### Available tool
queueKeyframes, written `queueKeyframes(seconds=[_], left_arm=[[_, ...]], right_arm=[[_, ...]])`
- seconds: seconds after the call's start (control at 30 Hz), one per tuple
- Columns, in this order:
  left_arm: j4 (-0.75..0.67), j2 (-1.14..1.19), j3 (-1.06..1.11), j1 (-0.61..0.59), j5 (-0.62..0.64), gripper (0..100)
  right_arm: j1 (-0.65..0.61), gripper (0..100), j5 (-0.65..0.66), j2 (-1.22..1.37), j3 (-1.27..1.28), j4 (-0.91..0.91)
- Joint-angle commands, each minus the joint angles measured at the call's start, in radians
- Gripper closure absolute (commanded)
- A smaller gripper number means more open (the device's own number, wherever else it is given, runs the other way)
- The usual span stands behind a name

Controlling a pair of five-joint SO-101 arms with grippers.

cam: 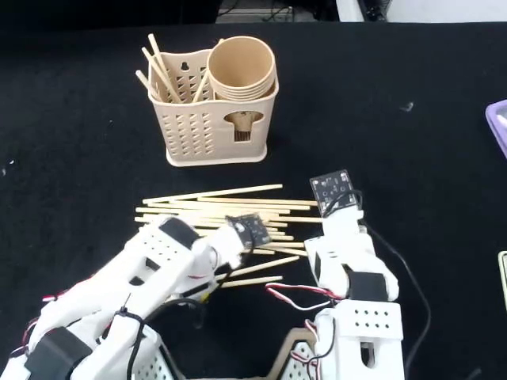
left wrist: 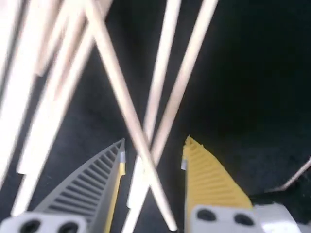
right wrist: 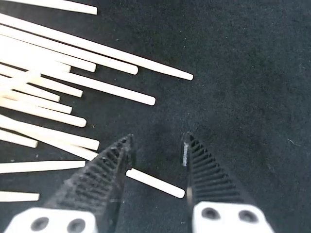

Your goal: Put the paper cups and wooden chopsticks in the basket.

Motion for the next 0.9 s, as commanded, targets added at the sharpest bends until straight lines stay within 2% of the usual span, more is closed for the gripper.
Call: queueKeyframes(seconds=[0.0, 0.1, 0.4, 0.5, 0.77, 0.87], left_arm=[[-0.048, -0.014, 0.008, -0.012, 0.011, 80], [-0.04, -0.015, -0.007, -0.012, 0.011, 80], [0.126, -0.015, -0.163, -0.012, 0.002, 80], [0.118, -0.005, -0.173, -0.012, 0.002, 80], [-0.023, -0.011, -0.061, -0.012, 0.008, 80], [-0.021, -0.005, -0.053, -0.012, 0.009, 89]], right_arm=[[0.011, 84.3, -0.002, -0.015, -0.007, -0.017], [0.011, 84.3, -0.002, -0.015, -0.005, -0.017], [0.009, 84.3, -0.002, -0.015, -0.005, -0.02], [0.012, 84.3, -0.002, -0.015, -0.005, -0.02], [0.014, 84.3, -0.002, -0.015, -0.005, -0.018], [0.014, 84.3, -0.002, -0.015, -0.005, -0.018]])
